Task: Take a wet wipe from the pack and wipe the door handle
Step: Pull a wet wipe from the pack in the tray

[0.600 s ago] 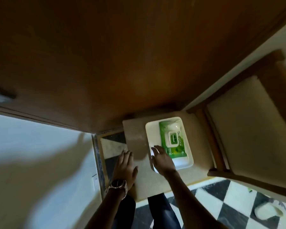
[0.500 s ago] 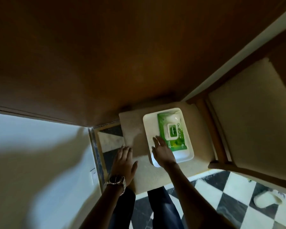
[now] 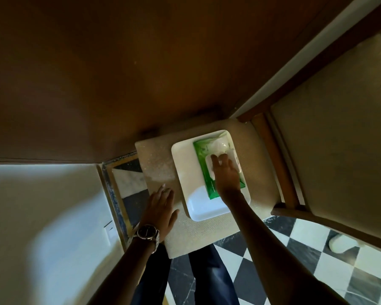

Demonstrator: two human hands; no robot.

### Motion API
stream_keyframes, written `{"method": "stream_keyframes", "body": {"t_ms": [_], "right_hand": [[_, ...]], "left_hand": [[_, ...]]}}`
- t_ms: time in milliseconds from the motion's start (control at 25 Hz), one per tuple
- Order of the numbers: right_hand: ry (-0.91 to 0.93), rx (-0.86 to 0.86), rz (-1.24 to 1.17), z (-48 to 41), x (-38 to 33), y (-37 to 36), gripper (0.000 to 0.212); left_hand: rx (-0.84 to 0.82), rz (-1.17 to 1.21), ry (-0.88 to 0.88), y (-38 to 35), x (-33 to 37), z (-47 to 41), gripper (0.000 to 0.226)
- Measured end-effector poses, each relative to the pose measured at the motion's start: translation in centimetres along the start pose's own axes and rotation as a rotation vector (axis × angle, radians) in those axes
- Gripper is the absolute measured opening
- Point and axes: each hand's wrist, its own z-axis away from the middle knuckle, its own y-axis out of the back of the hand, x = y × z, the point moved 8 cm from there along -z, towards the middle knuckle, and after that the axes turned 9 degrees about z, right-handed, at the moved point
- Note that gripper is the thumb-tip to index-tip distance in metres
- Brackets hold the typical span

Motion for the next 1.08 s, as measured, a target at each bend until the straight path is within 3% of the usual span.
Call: {"method": "stream_keyframes", "body": {"t_ms": [280, 440, 560, 680, 760, 880, 1080], "right_hand": [[0.043, -0.053, 0.16, -2.7, 0.4, 1.1, 0.049], [0.056, -0.111, 0.101, -2.7, 0.2, 1.2, 0.045], [-0.049, 0.057, 0.098, -1.5, 0.4, 3.6, 0.032], [-0.273, 0.284, -0.103, 1.0, 0.9, 5.4, 0.029], [-0.367, 0.178, -0.349, 1.8, 0.4, 3.6, 0.032], [-0.295, 0.001, -0.572, 1.3, -2.5, 1.3, 0.03], [-0.181, -0.125, -0.547, 1.3, -6.1, 3.2, 0.038]], "left_hand": [[-0.007, 0.044, 0.053, -0.4, -0.8, -1.2, 0.066], [-0.015, 0.011, 0.103, -0.6, -2.2, -1.1, 0.066], [-0.001, 0.015, 0.129, -0.6, -3.2, -0.5, 0.065], [0.026, 0.04, 0.15, -0.9, -4.1, 0.1, 0.064], [0.017, 0.004, 0.163, -1.2, -4.4, 0.4, 0.064], [0.014, -0.065, 0.205, -0.8, -4.8, 1.3, 0.066], [0.167, -0.093, 0.244, 5.4, -4.2, 5.4, 0.066]]}}
